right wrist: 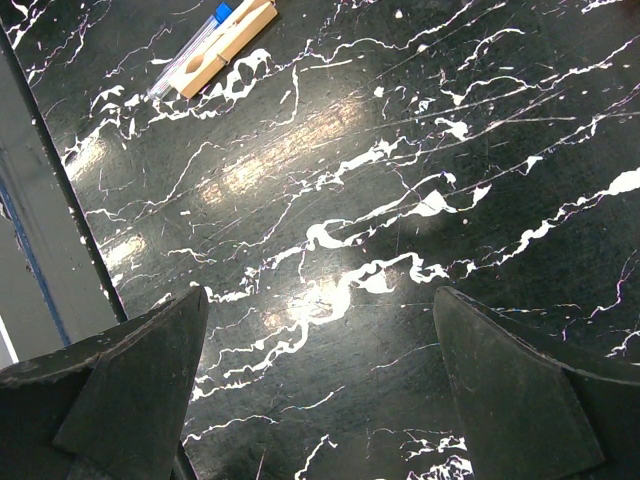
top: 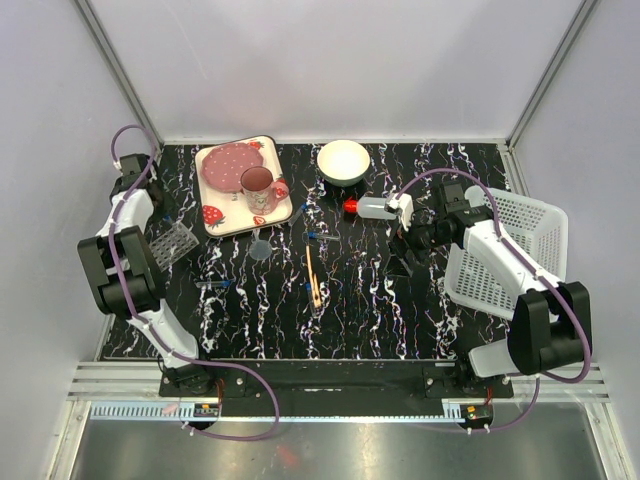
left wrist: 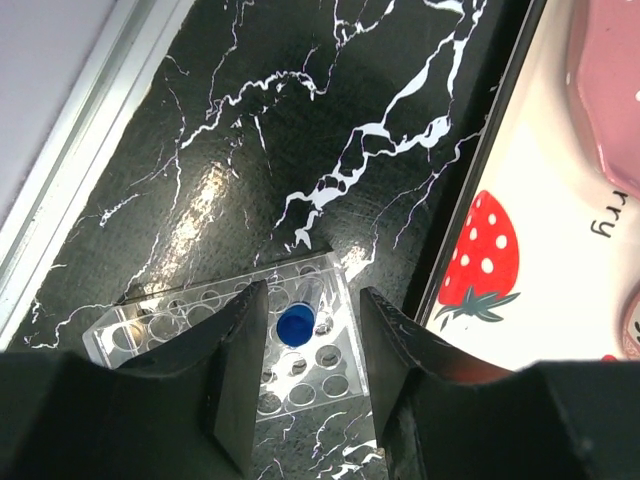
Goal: Organize the chemistry lab equipment
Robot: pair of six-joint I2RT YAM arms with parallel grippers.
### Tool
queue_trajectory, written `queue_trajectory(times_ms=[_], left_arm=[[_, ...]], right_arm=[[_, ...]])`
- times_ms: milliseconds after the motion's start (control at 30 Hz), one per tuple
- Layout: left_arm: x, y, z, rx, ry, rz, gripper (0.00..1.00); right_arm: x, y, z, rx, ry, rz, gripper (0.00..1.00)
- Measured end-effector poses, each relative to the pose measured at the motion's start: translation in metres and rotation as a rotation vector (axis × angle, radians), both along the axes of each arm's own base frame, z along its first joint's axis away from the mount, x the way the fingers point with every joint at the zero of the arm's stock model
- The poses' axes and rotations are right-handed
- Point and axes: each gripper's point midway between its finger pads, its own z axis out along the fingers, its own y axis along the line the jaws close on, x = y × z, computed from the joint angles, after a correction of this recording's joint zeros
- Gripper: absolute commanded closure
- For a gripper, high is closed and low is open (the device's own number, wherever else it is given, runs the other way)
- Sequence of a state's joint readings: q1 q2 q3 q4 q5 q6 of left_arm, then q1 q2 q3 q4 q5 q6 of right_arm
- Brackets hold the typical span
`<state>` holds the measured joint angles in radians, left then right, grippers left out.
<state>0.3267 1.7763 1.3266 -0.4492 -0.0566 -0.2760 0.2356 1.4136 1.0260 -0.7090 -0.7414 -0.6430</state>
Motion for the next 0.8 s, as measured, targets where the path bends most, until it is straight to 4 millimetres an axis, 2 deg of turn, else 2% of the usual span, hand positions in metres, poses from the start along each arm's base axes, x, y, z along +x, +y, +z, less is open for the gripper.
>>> queue_trajectory(times_ms=[200, 800], left_arm=[[-0.004, -0.005, -0.010, -0.027, 0.037, -0.020, 0.60], [-0.001, -0.016, -0.010, -0.050, 0.033, -0.062, 0.66]], right_arm=[[-0.001, 0.000, -0.004, -0.004, 0.015, 0.001, 0.00], [-0.003, -0.001, -0.004, -0.007, 0.023, 0.003, 0.00]])
